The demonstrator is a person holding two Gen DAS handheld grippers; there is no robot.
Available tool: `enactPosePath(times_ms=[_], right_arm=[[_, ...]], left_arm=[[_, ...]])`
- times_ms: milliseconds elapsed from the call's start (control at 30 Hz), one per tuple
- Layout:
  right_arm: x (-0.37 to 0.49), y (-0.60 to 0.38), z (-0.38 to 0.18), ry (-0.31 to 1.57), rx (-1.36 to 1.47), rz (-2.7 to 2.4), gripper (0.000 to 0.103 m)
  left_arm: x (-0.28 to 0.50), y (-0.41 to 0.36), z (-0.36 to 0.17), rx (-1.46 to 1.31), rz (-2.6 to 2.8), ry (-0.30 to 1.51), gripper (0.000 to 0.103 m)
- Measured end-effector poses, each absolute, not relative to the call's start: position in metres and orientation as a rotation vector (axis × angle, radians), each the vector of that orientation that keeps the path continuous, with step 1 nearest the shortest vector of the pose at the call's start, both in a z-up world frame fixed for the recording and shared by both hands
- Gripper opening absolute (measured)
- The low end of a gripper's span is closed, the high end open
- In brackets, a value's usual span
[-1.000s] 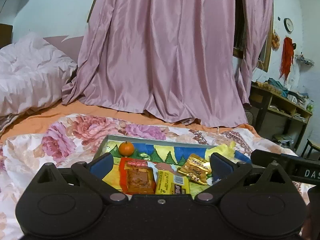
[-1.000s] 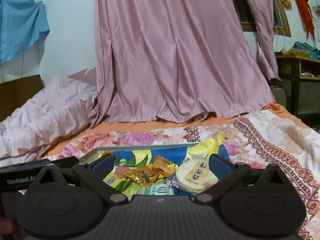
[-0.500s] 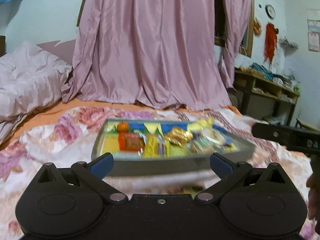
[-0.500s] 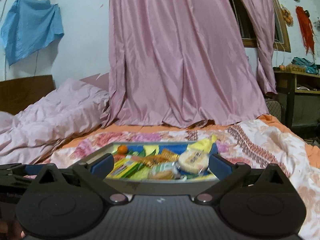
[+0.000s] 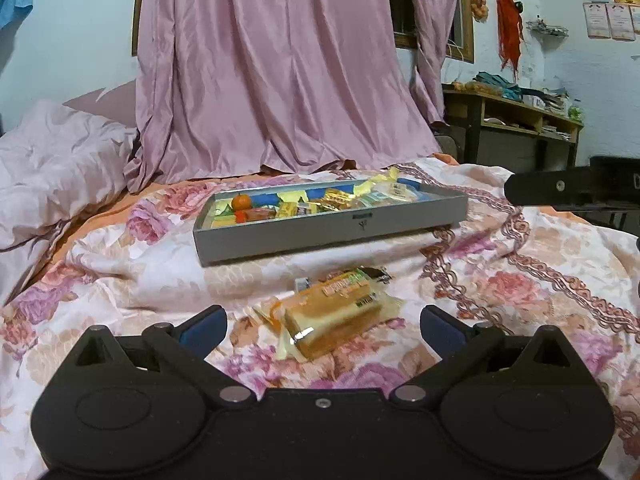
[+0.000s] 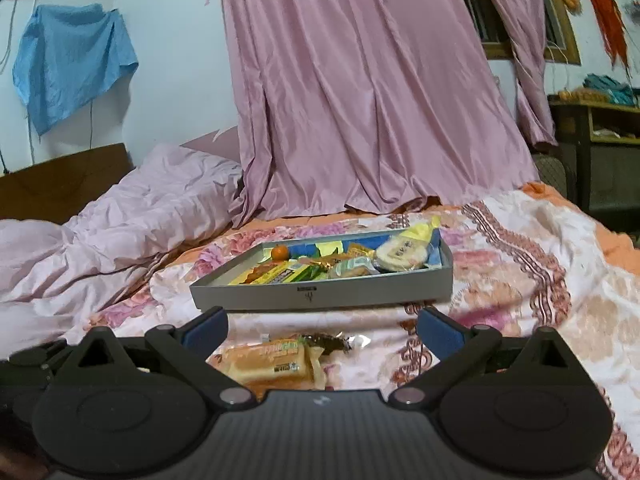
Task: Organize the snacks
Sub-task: 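Move both tools back toward the bread loaf and brown wrapped snack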
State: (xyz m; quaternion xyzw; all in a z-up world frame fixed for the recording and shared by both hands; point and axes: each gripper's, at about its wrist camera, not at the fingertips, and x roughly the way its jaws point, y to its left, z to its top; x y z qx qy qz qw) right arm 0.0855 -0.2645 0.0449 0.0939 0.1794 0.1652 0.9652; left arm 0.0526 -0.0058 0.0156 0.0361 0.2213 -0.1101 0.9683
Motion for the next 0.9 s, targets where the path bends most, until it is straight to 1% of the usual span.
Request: enactPosePath(times_ms=[200, 333, 533, 700, 900], right_arm=[[0.102, -0.267, 0.045, 0.368, 0.240, 0.314, 0.103], [0.103, -0.262, 0.044, 0.366, 0.230, 0.318, 0.103], [0.105, -0.257, 0.043, 0.356, 0.193, 0.308, 0.103], [0.128, -0.253, 0.040, 0.342, 0.139, 0.261, 0.103], [0.146, -0.258, 0.032, 0.385, 0.208, 0.271, 0.103]], left_arm=[[0.037, -0.018, 0.020, 0.173, -0.250, 0.444, 0.102], [0.042, -0.017, 0.018, 0.206, -0.287, 0.426, 0.102], [0.086, -0.017, -0.002, 0.264, -0.352, 0.422, 0.102], [0.126, -0.017, -0.018, 0.288, -0.396, 0.448, 0.102], [0.171, -0.022, -0.040, 0.351, -0.447, 0.499, 0.102]])
